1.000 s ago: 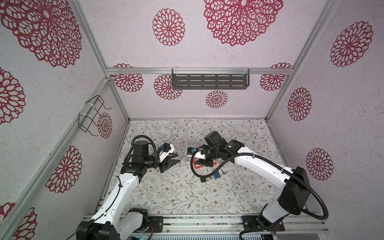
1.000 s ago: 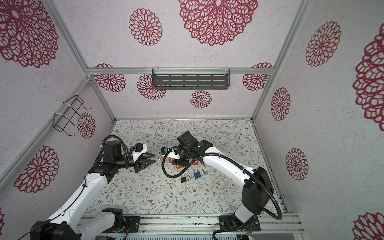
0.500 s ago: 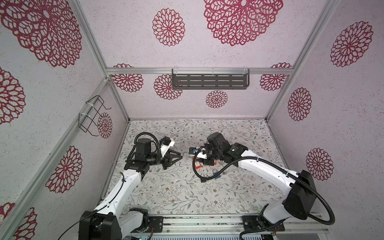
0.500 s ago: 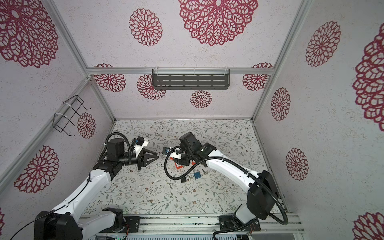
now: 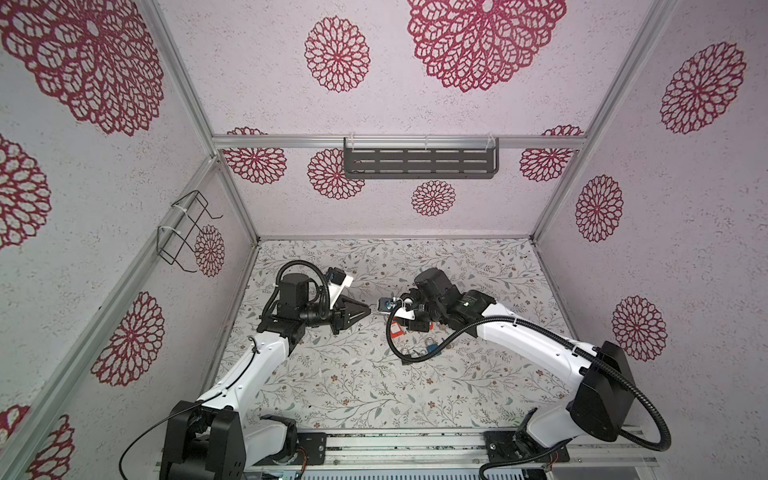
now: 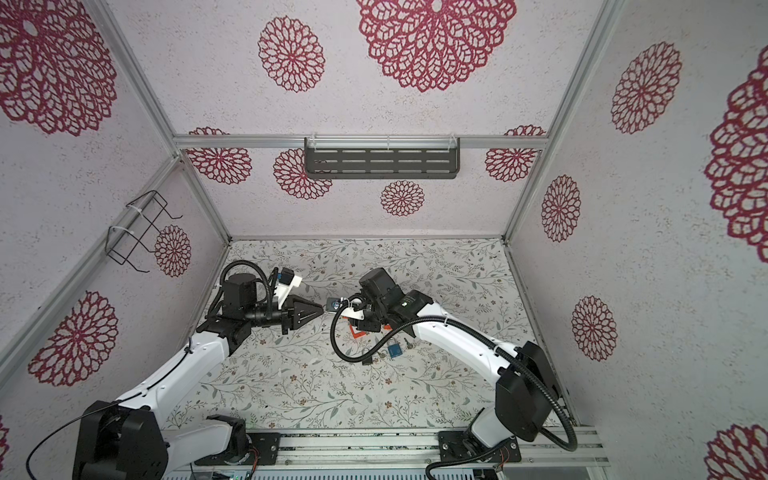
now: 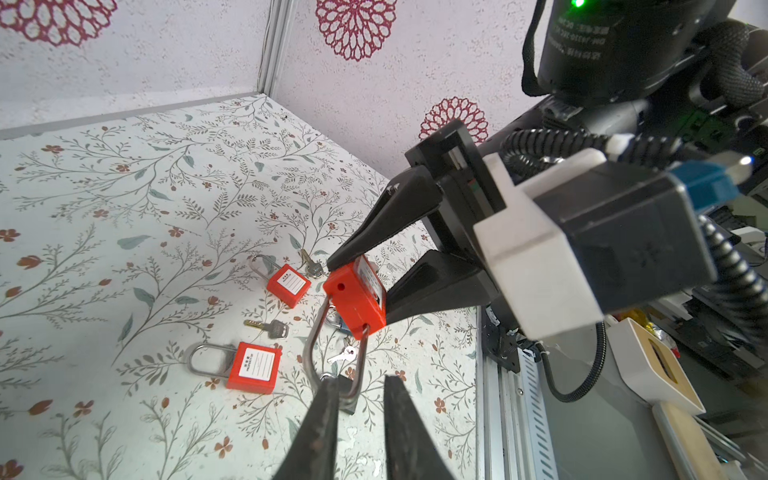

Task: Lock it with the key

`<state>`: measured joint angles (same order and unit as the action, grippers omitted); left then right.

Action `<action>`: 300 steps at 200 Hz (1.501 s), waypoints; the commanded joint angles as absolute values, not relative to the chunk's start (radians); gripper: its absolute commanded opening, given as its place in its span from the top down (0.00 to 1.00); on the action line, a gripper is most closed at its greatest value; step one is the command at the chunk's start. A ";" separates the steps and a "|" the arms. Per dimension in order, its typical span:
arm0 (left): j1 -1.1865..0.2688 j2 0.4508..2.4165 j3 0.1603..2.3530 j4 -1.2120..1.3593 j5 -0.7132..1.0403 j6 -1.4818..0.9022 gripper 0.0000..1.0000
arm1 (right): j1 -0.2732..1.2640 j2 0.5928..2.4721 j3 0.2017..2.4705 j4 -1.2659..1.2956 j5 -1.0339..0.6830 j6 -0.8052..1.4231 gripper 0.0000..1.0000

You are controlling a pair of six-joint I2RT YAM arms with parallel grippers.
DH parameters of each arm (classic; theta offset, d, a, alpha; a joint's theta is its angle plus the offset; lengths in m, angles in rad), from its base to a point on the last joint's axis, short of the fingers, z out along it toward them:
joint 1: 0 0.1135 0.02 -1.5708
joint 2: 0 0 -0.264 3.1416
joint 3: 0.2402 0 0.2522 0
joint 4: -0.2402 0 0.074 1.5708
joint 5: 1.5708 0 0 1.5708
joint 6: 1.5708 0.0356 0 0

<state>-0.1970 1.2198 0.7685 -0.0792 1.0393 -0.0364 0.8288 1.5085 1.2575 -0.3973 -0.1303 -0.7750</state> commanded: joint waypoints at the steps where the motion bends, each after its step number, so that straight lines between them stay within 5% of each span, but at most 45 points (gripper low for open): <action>1: -0.215 1.196 0.810 -0.131 1.001 0.034 0.77 | 0.833 1.450 1.268 -0.358 -0.143 -0.795 0.87; 87: -0.216 0.970 0.772 -0.318 0.885 0.750 0.55 | 0.762 1.544 1.431 -0.677 -0.418 -0.825 0.87; 197: -0.327 0.994 0.825 -0.399 0.738 1.071 0.55 | 0.742 1.647 1.605 -0.895 -0.506 -0.894 0.87; 300: -0.405 1.058 0.857 -0.405 0.643 1.110 0.73 | 0.742 1.667 1.637 -0.941 -0.519 -0.902 0.87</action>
